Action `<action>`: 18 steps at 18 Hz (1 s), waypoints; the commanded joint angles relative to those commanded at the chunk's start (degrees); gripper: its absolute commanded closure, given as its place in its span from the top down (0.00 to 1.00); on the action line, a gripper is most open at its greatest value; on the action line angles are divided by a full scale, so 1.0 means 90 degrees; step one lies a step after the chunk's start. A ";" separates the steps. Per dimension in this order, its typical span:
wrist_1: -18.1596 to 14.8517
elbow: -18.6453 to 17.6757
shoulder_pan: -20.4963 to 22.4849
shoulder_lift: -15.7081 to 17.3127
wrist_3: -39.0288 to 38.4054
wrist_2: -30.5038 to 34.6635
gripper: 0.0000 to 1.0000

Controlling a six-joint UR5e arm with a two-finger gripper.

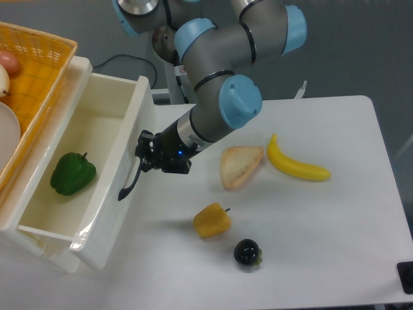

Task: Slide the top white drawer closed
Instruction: 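Push the white drawer into the cabinet with the gripper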

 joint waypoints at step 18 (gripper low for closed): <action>-0.0049 -0.0098 -0.0380 0.0078 -0.0020 -0.0107 0.12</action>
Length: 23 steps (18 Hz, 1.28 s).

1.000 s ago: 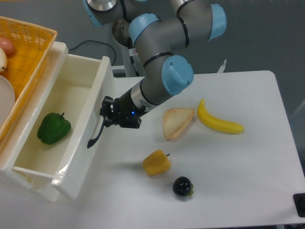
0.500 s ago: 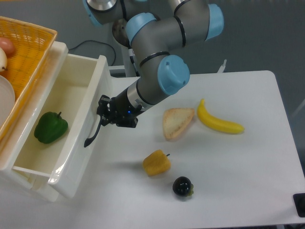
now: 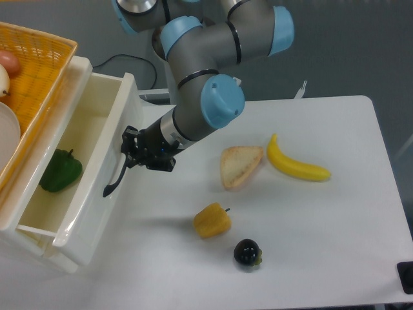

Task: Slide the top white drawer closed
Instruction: 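Push the white drawer into the cabinet with the gripper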

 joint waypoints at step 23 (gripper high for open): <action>0.0010 -0.0137 -0.0479 0.0195 -0.0049 -0.0234 0.13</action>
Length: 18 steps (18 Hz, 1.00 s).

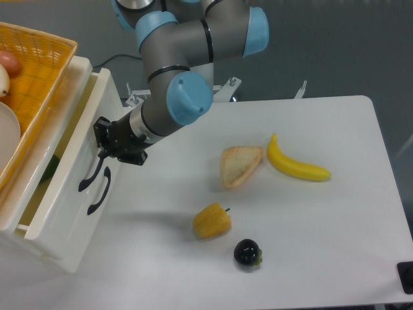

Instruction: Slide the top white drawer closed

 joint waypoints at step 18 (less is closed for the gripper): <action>0.0029 0.0000 -0.0313 0.0039 -0.0088 -0.0156 0.13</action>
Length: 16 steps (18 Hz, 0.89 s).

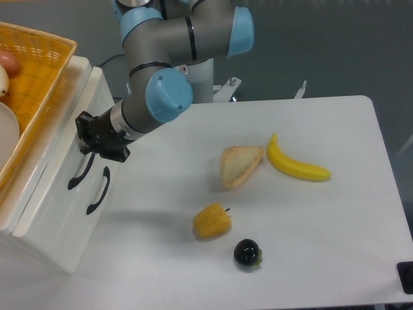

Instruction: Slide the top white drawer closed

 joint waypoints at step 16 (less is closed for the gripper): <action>0.2038 0.0215 0.2108 -0.0039 0.0088 0.1627 1.00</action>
